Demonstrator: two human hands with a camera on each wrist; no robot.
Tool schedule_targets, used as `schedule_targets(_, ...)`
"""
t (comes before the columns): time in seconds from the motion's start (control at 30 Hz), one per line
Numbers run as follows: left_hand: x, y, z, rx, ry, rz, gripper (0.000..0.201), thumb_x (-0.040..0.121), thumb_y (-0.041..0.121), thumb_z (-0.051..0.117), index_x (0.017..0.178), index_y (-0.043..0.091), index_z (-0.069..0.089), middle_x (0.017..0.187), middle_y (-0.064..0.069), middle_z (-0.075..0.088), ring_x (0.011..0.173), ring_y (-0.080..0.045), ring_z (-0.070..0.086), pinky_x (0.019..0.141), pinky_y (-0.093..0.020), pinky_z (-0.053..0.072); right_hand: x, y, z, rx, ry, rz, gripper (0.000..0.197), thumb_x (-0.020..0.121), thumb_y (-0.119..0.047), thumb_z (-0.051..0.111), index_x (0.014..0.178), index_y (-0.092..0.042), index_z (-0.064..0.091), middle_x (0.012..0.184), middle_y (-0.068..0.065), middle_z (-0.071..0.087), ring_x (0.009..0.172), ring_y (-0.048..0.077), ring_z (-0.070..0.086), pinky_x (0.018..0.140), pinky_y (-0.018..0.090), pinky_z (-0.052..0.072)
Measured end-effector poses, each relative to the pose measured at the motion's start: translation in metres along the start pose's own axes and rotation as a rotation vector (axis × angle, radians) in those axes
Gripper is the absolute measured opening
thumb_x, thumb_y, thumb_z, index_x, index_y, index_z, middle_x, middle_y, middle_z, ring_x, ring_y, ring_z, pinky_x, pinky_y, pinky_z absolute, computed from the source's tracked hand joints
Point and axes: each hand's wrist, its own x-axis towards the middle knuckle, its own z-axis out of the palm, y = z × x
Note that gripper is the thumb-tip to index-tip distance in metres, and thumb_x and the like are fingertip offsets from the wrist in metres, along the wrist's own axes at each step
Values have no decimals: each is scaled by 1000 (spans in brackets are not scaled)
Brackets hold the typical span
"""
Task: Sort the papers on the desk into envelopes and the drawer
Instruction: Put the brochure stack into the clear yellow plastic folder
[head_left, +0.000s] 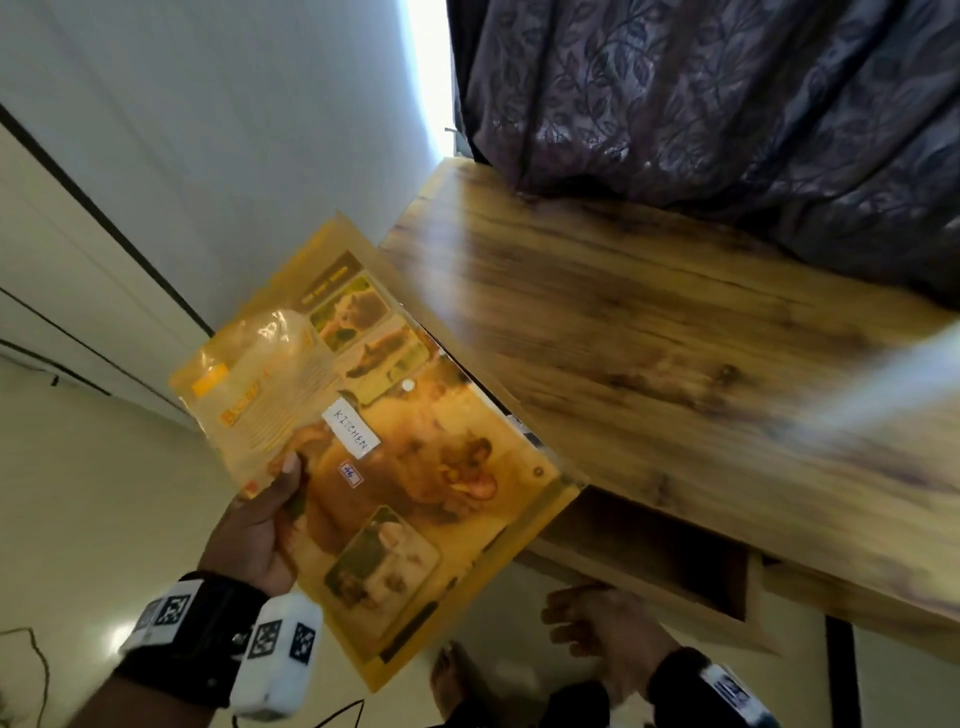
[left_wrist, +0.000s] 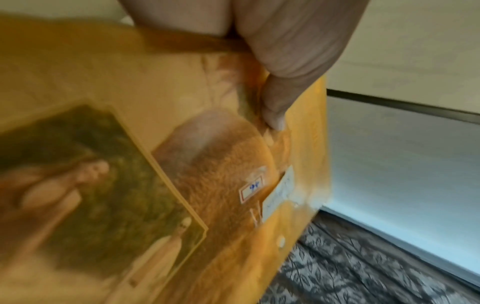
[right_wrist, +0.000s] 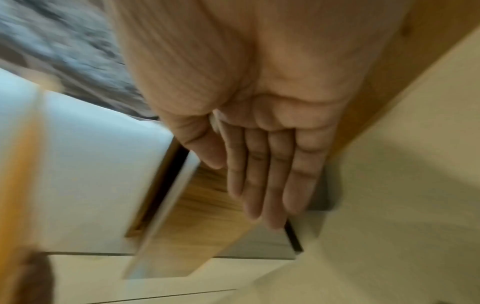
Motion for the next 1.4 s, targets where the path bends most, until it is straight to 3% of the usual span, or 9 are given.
schedule_targets(0.43,-9,-4,92,126,-263,150,44,88,35,67,128,18,59,113,-6,73,102,-26,70,75,-41,60,-64,-140,31,519,53,-393,38,93,-16,66,128,-2,62,116,24,71,104,40,70,95,61,52)
schedule_targets(0.57,10,-23,65,786,-607,232,91,66,71,73,137,21,47,135,5,59,128,-18,53,103,-42,49,-75,-165,9,384,150,-308,47,74,-20,88,106,5,64,79,21,72,67,30,71,63,41,60)
schedule_targets(0.7,30,-51,14,2050,-611,357,113,60,96,10,149,29,31,150,6,37,142,-18,28,123,-44,4,-66,-154,-11,551,-113,-280,135,15,-6,104,140,-2,51,88,22,72,47,12,64,33,17,45)
schedule_targets(0.9,26,-53,2,1847,-475,485,49,87,78,31,100,41,62,103,25,56,103,-2,47,103,-32,31,-65,-110,-16,497,-274,-215,98,10,-14,105,102,4,75,85,20,74,42,11,61,31,16,44)
schedule_targets(1.0,18,-52,-8,1706,-510,457,39,88,76,34,80,48,59,84,28,57,81,8,49,85,-26,39,-69,-92,-13,137,-172,-140,68,55,-25,93,113,2,71,76,11,76,55,17,70,43,23,53)
schedule_targets(1.13,31,-75,-90,1427,-438,219,51,72,76,62,108,42,70,120,2,66,110,4,55,100,-31,45,-65,-72,-9,80,-177,-41,42,84,-15,71,125,-9,60,98,13,78,84,28,75,58,29,59)
schedule_targets(1.23,23,-70,-109,1206,-319,93,14,68,43,86,78,33,80,89,8,71,100,-23,63,88,-33,53,-58,-61,-7,103,-155,-24,24,93,-5,58,117,-6,59,87,16,78,71,27,76,51,29,58)
schedule_targets(1.3,6,-43,-87,1190,-326,134,38,74,43,81,107,25,75,107,28,65,105,0,62,86,-13,47,-52,-57,-9,106,-110,-32,17,96,-5,55,113,-8,60,85,14,77,69,25,75,50,27,57)
schedule_targets(1.4,0,-31,-77,981,-334,221,60,70,89,45,126,69,42,126,54,42,118,28,39,108,-4,24,-33,-51,-16,125,-58,-50,21,97,-9,57,117,-7,61,96,18,76,77,27,75,56,30,59)
